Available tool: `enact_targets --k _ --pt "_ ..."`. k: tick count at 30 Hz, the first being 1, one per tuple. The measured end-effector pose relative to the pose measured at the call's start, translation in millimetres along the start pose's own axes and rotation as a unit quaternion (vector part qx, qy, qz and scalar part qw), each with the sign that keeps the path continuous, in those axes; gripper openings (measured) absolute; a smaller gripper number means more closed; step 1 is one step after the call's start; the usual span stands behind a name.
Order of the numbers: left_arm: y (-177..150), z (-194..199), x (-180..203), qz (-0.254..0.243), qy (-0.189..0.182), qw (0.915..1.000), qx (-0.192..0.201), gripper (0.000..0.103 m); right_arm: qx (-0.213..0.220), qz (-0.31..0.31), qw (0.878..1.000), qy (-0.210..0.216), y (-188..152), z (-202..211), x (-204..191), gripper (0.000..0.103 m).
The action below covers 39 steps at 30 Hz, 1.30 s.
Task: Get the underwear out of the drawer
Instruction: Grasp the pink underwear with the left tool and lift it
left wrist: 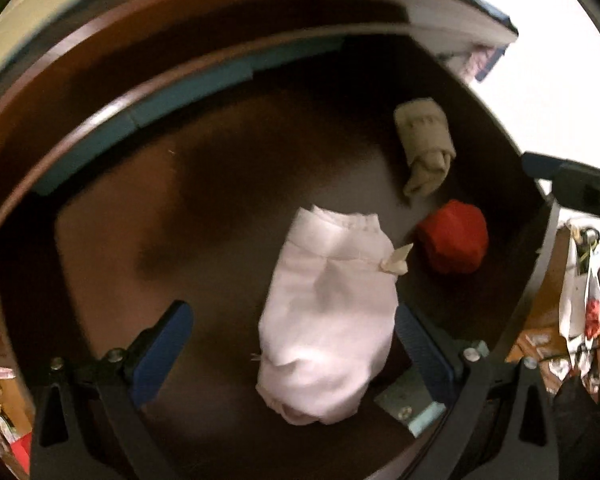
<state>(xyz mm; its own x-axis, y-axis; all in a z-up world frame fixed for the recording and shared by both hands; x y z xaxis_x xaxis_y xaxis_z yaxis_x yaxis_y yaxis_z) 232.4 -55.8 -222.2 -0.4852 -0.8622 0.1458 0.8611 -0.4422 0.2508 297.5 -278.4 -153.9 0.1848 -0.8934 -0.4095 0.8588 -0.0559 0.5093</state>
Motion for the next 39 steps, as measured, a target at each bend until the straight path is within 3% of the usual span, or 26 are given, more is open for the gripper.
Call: enact_targets --k 6,10,16,18,24,30,34,39 --pt "2.2 -16.2 19.2 -0.014 -0.055 0.9974 -0.045 0.102 -0.021 -0.029 0.999 0.009 -1.6 -6.5 7.4 0.071" --pt "2.0 -29.8 16.0 -0.009 -0.038 0.9964 -0.075 0.102 -0.028 -0.040 0.999 0.008 -0.9 -10.0 11.8 0.071" --pt "-4.7 -46.6 11.6 0.044 -0.083 0.9848 -0.146 0.102 -0.039 -0.043 0.998 0.015 0.8 -11.5 11.2 0.071" --pt "-1.3 -45.4 11.1 0.036 -0.081 0.9855 -0.144 0.095 -0.040 -0.043 0.998 0.012 2.5 -10.8 12.5 0.071" --pt "-0.6 -37.8 13.2 0.028 -0.093 0.9884 -0.117 0.066 -0.049 -0.055 0.997 0.016 -0.7 -12.8 18.5 0.071" --pt "-2.6 -23.6 18.5 0.046 -0.119 0.9901 -0.059 0.035 -0.064 -0.059 0.996 0.014 -6.2 -19.9 21.5 0.071" --pt "0.3 -9.7 13.1 0.069 -0.117 0.9908 -0.007 0.027 -0.076 -0.057 0.995 0.005 -8.4 -24.9 23.7 0.071" --pt "-0.7 14.7 9.2 0.088 -0.107 0.9893 0.045 0.027 -0.094 -0.053 0.994 -0.003 -10.6 -30.8 23.2 0.071"
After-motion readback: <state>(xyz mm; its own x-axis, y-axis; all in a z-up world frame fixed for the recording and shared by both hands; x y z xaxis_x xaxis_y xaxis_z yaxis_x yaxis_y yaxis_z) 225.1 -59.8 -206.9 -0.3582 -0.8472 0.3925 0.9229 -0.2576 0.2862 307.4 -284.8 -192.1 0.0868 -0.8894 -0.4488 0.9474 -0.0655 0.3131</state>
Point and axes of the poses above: each gripper's, at about its wrist camera, not at the fingertips, and z roughly against the way its jaws point, x to its right, y to its top, the point moved 9 cm from there along -z, roughly the way its jaws point, and after that the axes turned 5 degrees about z, right-handed, at the moved point
